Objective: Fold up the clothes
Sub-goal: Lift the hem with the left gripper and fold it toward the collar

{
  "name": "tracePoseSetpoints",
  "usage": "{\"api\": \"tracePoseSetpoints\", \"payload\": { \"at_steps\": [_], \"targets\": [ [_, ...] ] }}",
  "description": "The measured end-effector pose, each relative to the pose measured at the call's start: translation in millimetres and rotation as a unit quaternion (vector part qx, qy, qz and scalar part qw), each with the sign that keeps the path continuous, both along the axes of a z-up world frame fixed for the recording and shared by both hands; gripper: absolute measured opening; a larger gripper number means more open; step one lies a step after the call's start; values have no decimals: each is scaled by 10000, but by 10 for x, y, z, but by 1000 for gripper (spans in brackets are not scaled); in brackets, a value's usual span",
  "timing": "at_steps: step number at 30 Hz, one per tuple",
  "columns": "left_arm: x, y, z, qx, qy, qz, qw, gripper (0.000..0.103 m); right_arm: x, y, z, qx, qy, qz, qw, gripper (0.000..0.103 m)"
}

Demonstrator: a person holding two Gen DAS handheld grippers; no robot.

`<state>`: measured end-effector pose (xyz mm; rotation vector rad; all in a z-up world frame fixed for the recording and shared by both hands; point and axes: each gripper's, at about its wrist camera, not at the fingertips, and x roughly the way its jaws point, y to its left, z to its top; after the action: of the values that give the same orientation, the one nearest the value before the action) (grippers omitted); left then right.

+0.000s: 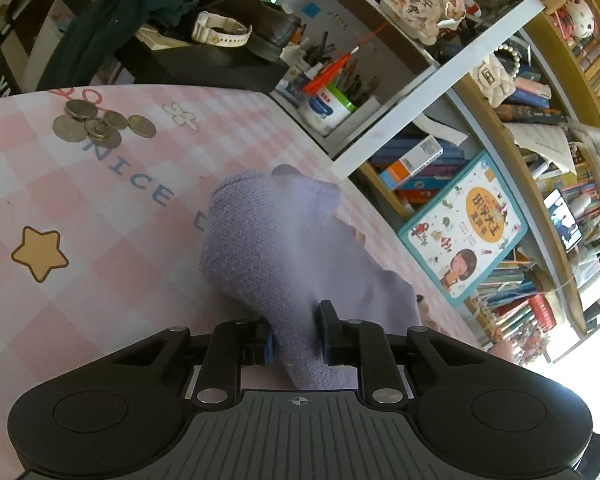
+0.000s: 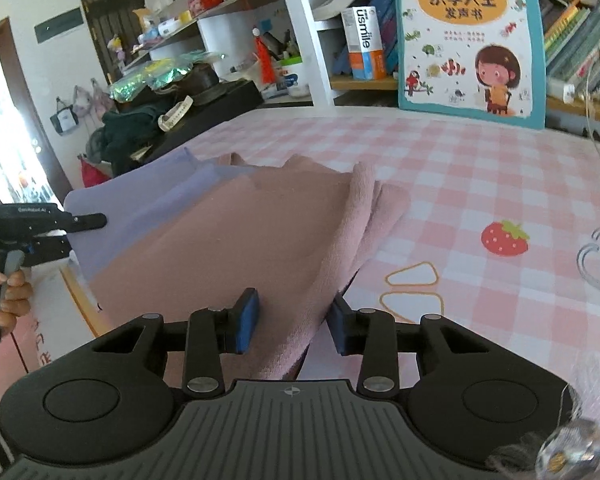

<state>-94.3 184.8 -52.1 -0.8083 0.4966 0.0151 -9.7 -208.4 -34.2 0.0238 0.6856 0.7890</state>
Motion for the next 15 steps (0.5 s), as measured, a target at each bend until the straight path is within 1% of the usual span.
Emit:
{"api": "tracePoseSetpoints", "payload": {
  "at_steps": [3,5,7,10,12,13,14,15],
  "targets": [
    [-18,-42,58,149,-89,4,9998,17,-17,-12,-13,46,-42,14,10000,34],
    [-36,-104,167,343,-222,-26,9992,16,-33,-12,-18,33,-100,22,9999,34],
    [-45,-205,331,641,-401,-89,9971,16,-45,-7,-22,5,-158,28,9999,34],
    [-49,-406,591,1188,-688,-245,9902,16,-45,-13,-29,-6,-201,37,9998,34],
    [-51,-608,788,1654,-929,-388,9811,16,-39,-15,-30,-13,-206,37,9998,34],
    [-51,-727,878,1903,-1049,-471,9750,16,-40,-15,-32,-15,-207,36,9998,35],
    [-51,-861,959,2175,-1170,-565,9674,16,-42,-16,-34,-16,-208,36,9998,35],
    [-53,-1021,1023,2489,-1293,-678,9575,16,-43,-15,-34,-17,-209,37,9998,35]
  ]
}}
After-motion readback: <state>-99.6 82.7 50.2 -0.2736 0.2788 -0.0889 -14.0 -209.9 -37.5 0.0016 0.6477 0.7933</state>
